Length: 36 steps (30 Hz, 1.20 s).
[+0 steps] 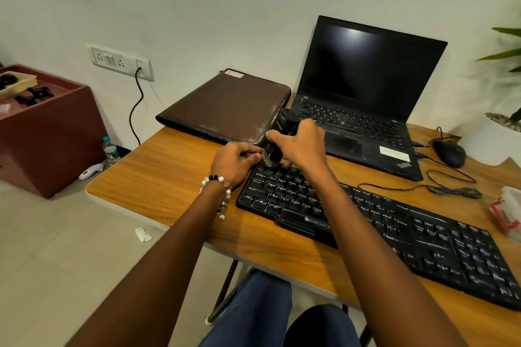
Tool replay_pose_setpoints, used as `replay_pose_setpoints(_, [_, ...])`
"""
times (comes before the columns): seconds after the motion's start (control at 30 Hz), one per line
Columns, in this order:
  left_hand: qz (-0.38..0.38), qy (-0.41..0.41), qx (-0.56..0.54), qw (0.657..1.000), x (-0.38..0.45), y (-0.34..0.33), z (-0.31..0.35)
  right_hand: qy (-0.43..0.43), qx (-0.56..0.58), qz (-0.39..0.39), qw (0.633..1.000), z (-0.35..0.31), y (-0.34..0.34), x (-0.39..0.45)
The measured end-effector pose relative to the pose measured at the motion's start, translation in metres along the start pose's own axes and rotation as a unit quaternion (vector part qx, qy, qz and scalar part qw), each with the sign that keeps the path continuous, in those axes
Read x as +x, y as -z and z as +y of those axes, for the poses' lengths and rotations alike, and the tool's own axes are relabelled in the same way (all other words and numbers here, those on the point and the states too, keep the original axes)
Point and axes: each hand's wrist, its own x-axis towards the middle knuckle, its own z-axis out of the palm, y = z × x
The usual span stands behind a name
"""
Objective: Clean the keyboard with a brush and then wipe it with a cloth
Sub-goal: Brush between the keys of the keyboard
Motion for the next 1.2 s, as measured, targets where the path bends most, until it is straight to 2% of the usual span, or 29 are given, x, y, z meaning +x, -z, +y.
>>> replay_pose_setpoints(0.13, [0.003, -0.002, 0.014, 1.0, 0.0, 0.0, 0.002, 0.007, -0.012, -0.025, 1.0, 0.002, -0.007, -0.009])
replay_pose_setpoints(0.27, [-0.002, -0.003, 0.014, 1.0, 0.0, 0.001, 0.001, -0.021, -0.017, -0.1, 0.995, 0.0, 0.011, -0.003])
replay_pose_setpoints(0.47, [-0.002, -0.001, 0.015, 1.0, 0.0, 0.0, 0.001, 0.015, -0.002, -0.023, 1.0, 0.002, -0.001, -0.006])
replay_pose_setpoints(0.57, [-0.002, -0.004, 0.025, 1.0, -0.001, 0.001, 0.002, 0.02, -0.011, -0.045, 0.999, 0.002, -0.003, -0.011])
replay_pose_setpoints(0.7, [-0.001, -0.011, 0.019, 1.0, 0.0, 0.001, 0.0, 0.0, -0.028, -0.131, 0.991, -0.001, 0.016, -0.006])
replay_pose_setpoints(0.8, [-0.004, -0.006, 0.011, 1.0, 0.001, 0.001, -0.001, 0.041, -0.092, -0.1, 0.99, -0.003, 0.024, 0.003])
replay_pose_setpoints(0.87, [-0.003, -0.007, 0.008, 1.0, 0.002, 0.0, -0.001, 0.059, -0.062, -0.071, 0.994, -0.002, 0.022, 0.004])
replay_pose_setpoints(0.93, [-0.001, -0.011, 0.012, 1.0, 0.002, 0.0, -0.001, 0.061, -0.037, -0.078, 0.994, 0.0, 0.016, 0.001])
replay_pose_setpoints(1.2, [0.003, -0.019, 0.019, 1.0, 0.003, -0.001, -0.004, 0.047, -0.083, -0.127, 0.987, 0.008, 0.021, -0.002])
